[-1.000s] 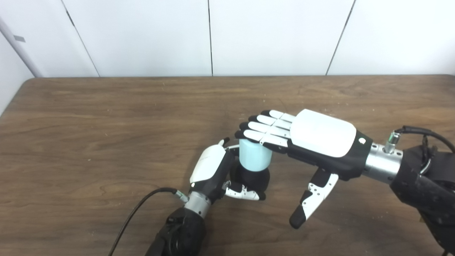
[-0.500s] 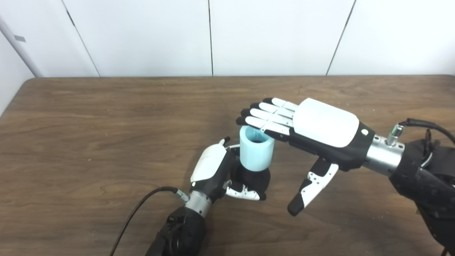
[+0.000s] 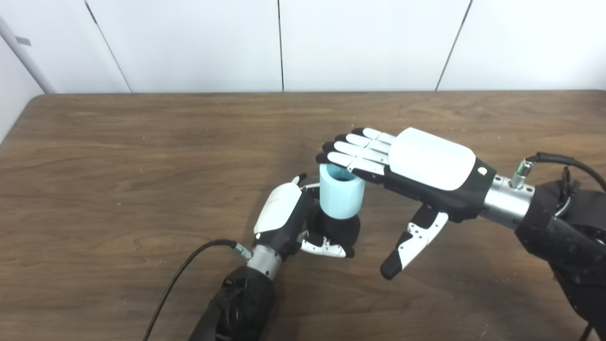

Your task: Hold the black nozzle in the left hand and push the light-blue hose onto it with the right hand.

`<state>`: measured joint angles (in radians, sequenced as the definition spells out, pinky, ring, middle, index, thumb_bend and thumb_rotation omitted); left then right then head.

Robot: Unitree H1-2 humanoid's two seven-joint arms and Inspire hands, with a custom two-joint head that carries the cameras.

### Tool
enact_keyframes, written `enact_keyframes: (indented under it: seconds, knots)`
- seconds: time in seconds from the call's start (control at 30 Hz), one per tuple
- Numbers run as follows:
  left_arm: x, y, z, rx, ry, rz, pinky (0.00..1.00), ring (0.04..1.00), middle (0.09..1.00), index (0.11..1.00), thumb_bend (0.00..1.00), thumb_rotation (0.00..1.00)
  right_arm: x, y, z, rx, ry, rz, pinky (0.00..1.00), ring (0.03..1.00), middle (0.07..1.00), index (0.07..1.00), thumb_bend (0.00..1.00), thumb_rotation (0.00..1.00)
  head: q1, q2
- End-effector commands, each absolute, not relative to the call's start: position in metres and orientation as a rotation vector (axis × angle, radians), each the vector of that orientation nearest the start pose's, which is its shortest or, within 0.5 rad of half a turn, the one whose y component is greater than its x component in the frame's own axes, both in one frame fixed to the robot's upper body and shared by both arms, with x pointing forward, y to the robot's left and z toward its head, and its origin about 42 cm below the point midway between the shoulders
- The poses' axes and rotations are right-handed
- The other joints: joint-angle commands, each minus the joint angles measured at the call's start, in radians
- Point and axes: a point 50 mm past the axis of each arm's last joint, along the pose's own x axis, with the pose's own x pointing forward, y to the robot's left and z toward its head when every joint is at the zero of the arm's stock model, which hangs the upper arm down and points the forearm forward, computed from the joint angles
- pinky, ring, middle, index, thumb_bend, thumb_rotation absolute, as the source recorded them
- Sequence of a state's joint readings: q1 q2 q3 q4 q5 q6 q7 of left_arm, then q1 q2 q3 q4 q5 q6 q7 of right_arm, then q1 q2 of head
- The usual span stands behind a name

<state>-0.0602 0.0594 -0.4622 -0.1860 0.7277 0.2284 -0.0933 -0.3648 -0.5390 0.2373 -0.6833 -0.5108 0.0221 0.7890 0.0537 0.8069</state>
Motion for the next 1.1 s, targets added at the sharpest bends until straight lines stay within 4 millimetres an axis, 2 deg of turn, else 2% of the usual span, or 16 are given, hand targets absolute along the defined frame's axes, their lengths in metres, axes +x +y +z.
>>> enact_keyframes:
  seconds: [0.0, 0.2, 0.33, 0.47, 0.77, 1.07]
  knots:
    - [0.263, 0.114, 0.109, 0.854, 0.018, -0.433, 1.0, 0.708, 0.54, 0.451, 0.51, 0.0, 0.273, -0.209, 0.33, -1.33, -0.685, 0.79, 1.0, 1.0, 1.0, 0.981, 0.76, 1.0, 0.001, 0.001]
    - [0.262, 0.115, 0.108, 0.856, 0.017, -0.43, 1.0, 0.712, 0.547, 0.439, 0.51, 0.0, 0.27, -0.207, 0.332, -1.325, -0.686, 0.801, 1.0, 1.0, 1.0, 0.981, 0.75, 1.0, -0.002, 0.004]
    - [0.262, 0.114, 0.11, 0.842, 0.018, -0.431, 1.0, 0.709, 0.497, 0.49, 0.52, 0.0, 0.268, -0.206, 0.332, -1.332, -0.691, 0.81, 1.0, 1.0, 1.0, 0.979, 0.75, 1.0, -0.002, 0.006]
    - [0.262, 0.115, 0.111, 0.844, 0.017, -0.432, 1.0, 0.709, 0.488, 0.503, 0.52, 0.0, 0.271, -0.207, 0.328, -1.348, -0.677, 0.817, 1.0, 1.0, 1.0, 0.978, 0.75, 1.0, -0.004, 0.008]
    - [0.262, 0.115, 0.11, 0.858, 0.014, -0.431, 1.0, 0.717, 0.526, 0.455, 0.52, 0.0, 0.274, -0.207, 0.325, -1.362, -0.65, 0.818, 1.0, 1.0, 1.0, 0.968, 0.76, 1.0, -0.007, 0.011]
    - [0.263, 0.115, 0.11, 0.837, 0.021, -0.432, 1.0, 0.716, 0.514, 0.473, 0.52, 0.0, 0.277, -0.211, 0.316, -1.364, -0.619, 0.823, 1.0, 1.0, 1.0, 0.962, 0.76, 1.0, -0.005, 0.011]
